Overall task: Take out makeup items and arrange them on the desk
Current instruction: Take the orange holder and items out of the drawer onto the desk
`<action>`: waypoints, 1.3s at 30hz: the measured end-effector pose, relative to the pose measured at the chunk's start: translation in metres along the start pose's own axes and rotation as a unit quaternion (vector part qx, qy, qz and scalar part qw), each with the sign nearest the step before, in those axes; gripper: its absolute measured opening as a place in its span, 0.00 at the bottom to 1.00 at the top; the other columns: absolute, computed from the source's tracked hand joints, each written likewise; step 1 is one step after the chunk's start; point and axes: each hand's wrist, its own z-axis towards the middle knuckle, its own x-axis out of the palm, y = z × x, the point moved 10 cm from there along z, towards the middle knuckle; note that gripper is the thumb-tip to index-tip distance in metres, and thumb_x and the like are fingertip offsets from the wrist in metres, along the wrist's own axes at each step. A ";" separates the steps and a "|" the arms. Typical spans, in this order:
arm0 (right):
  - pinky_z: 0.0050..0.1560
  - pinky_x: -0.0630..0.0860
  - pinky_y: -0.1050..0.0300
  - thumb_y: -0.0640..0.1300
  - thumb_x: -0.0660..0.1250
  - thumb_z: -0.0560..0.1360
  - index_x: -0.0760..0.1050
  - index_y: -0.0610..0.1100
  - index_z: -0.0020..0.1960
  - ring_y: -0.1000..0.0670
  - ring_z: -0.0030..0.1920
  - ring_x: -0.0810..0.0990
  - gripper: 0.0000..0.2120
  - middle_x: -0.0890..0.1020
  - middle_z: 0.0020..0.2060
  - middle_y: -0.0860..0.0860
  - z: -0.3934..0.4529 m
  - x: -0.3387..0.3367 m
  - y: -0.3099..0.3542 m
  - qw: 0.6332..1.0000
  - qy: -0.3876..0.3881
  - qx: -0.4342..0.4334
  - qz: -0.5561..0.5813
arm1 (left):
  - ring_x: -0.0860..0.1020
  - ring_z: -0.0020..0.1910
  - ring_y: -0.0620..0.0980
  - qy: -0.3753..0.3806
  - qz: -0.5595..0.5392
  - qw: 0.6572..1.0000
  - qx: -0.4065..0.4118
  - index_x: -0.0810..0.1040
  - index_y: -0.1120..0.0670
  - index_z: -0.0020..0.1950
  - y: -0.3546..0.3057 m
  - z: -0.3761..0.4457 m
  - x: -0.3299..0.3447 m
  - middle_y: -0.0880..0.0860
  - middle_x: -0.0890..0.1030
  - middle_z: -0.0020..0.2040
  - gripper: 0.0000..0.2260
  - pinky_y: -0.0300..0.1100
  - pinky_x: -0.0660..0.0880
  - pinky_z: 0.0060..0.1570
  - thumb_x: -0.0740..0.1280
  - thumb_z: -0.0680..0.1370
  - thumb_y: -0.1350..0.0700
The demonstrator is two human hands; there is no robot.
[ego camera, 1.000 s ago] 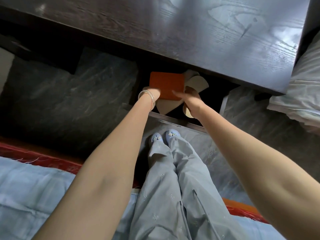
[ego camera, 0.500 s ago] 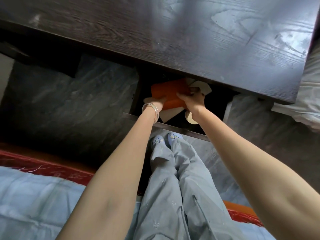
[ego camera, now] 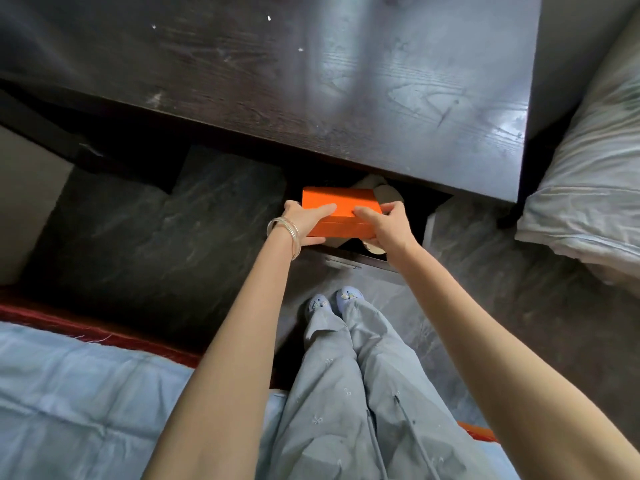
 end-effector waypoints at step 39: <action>0.58 0.73 0.61 0.42 0.72 0.71 0.71 0.41 0.64 0.53 0.54 0.76 0.23 0.78 0.56 0.49 0.087 -0.032 0.198 0.977 -0.113 -0.181 -0.014 | 0.70 0.64 0.56 -0.184 0.157 0.953 0.183 0.69 0.55 0.68 -0.215 0.058 0.021 0.55 0.70 0.66 0.24 0.51 0.66 0.67 0.67 0.74 0.46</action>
